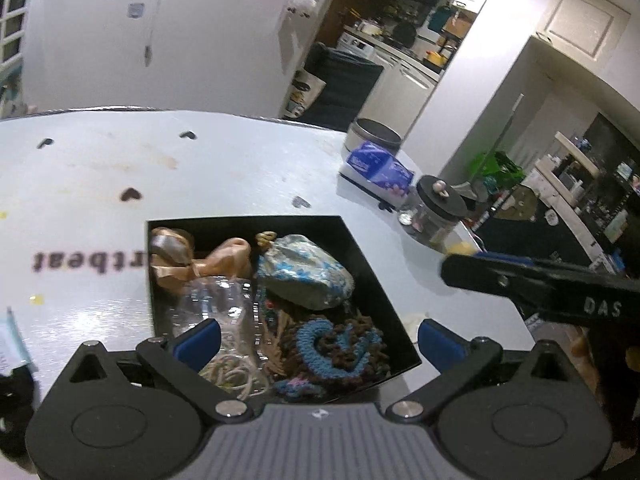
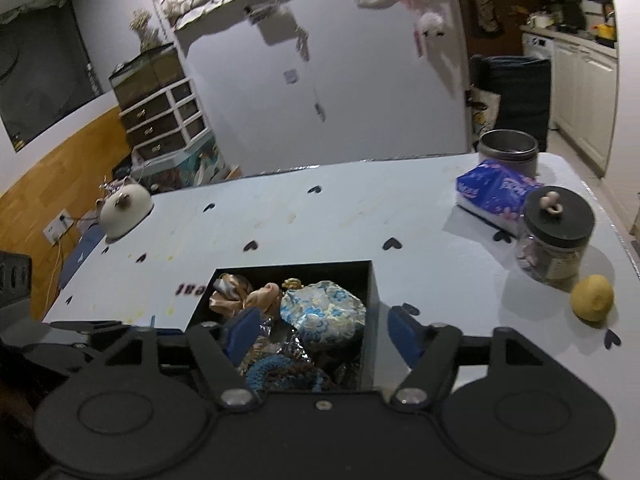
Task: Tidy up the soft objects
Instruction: 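Withdraw both tools from the box toward the white packet and black cloth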
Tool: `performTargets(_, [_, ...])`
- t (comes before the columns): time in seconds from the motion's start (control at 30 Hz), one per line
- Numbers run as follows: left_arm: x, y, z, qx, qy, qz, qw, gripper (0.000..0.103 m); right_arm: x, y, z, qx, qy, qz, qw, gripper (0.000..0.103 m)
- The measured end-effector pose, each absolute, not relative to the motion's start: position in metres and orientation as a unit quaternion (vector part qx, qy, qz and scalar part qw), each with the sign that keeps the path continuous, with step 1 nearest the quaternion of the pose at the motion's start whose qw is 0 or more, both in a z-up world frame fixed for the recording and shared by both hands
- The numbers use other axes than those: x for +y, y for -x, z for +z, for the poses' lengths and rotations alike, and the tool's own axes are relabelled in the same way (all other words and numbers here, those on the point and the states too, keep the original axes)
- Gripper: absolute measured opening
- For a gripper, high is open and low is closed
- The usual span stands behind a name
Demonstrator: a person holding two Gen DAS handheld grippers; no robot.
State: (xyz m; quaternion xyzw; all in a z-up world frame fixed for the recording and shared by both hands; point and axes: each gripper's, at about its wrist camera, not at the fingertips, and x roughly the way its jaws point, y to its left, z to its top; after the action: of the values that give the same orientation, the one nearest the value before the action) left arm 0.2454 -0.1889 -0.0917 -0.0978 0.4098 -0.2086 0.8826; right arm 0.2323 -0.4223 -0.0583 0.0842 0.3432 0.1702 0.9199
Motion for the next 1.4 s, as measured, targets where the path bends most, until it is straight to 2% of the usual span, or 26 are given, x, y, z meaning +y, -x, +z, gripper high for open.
performTargets(0.43, [-0.167, -0.215, -0.078, 0.374, 0.098, -0.162, 0.908, 0.103, -0.425, -0.190, -0.065, 0.305, -0.085, 0.119, 0.941, 0.095])
performTargets(0.67, [-0.156, -0.203, -0.075, 0.355, 0.097, -0.136, 0.920, 0.103, -0.423, -0.175, -0.070, 0.295, -0.076, 0.096, 0.948, 0.103])
performTargets(1.4, [-0.099, -0.193, -0.083, 0.346, 0.077, -0.113, 0.928, 0.103, -0.384, -0.162, -0.078, 0.296, -0.060, 0.036, 0.953, 0.103])
